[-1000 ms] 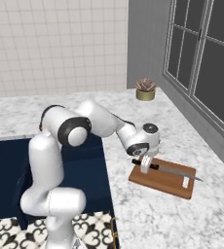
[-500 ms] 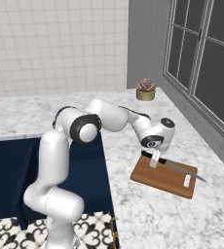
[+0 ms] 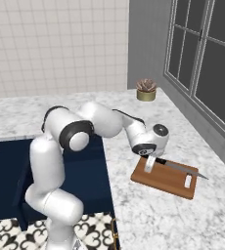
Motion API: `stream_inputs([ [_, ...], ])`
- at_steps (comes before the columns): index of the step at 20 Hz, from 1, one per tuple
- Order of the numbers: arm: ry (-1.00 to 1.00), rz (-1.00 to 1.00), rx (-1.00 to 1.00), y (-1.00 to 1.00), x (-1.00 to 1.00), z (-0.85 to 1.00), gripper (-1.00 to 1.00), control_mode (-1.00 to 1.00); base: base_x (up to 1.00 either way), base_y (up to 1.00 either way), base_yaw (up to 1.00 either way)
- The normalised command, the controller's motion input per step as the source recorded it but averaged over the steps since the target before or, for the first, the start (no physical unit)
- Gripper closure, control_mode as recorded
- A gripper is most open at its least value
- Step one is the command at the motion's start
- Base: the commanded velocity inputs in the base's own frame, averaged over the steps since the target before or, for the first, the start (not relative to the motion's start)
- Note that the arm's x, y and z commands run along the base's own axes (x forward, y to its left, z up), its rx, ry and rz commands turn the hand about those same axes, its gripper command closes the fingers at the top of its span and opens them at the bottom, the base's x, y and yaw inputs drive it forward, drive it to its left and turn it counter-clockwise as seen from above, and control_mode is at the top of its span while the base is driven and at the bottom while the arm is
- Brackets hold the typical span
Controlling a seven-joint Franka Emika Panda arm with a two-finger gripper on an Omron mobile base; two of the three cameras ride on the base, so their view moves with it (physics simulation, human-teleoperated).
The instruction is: Pick up the knife from the drawer and place it on the cutting board. Then place the meat from the plate to the cutting board.
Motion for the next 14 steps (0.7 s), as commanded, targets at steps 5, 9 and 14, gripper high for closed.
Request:
stream_inputs([
  [5,-0.12,-0.01,-0.02,0.19,-0.46,0.92,-1.00,-1.00,0.00,0.00,0.00],
  [9,-0.08,0.00,-0.07,0.51,-0.43,1.00,-1.00,-1.00,0.00,0.00,0.00],
  [14,-0.02,0.00,0.00,0.58,-0.34,0.96,-1.00,-1.00,0.00,0.00,0.00],
])
